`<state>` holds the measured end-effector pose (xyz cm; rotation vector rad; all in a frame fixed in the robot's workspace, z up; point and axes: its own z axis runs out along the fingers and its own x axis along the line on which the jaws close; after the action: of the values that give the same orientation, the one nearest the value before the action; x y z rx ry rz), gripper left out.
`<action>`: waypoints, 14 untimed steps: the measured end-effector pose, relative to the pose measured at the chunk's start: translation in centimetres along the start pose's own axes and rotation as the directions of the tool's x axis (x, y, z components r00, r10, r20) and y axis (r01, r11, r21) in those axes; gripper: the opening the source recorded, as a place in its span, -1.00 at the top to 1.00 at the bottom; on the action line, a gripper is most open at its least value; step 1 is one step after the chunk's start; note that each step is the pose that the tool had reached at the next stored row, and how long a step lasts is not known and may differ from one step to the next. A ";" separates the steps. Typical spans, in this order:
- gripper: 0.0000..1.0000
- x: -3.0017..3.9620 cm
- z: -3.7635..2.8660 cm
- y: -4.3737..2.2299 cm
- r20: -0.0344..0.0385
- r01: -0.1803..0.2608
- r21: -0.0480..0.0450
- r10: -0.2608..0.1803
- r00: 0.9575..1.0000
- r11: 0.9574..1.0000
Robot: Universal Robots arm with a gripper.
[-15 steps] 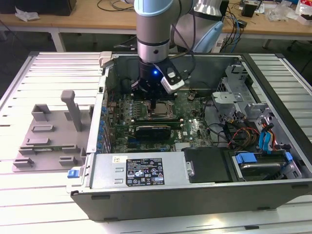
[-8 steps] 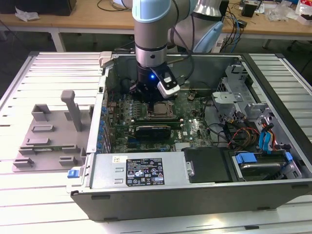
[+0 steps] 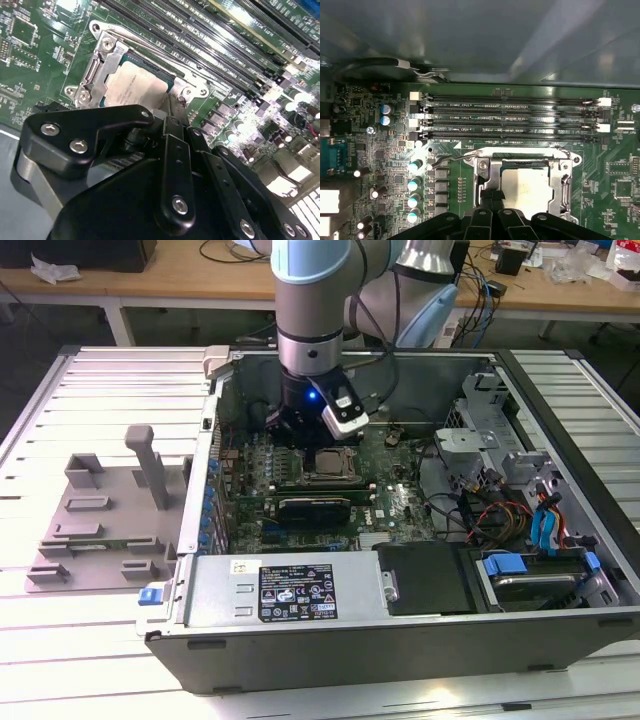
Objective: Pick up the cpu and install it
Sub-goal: 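Close the cpu cover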
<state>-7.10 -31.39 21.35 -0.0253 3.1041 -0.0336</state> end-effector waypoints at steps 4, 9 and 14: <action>0.79 -0.05 -1.33 -0.03 0.000 0.000 0.000 0.000 1.000 1.000; 0.79 -1.04 -1.33 -0.05 0.001 0.000 0.001 0.000 1.000 1.000; 0.79 -3.07 -1.25 -0.08 0.001 0.000 0.001 0.000 1.000 1.000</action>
<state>-4.08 -31.39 22.71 -0.0256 3.1034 -0.0344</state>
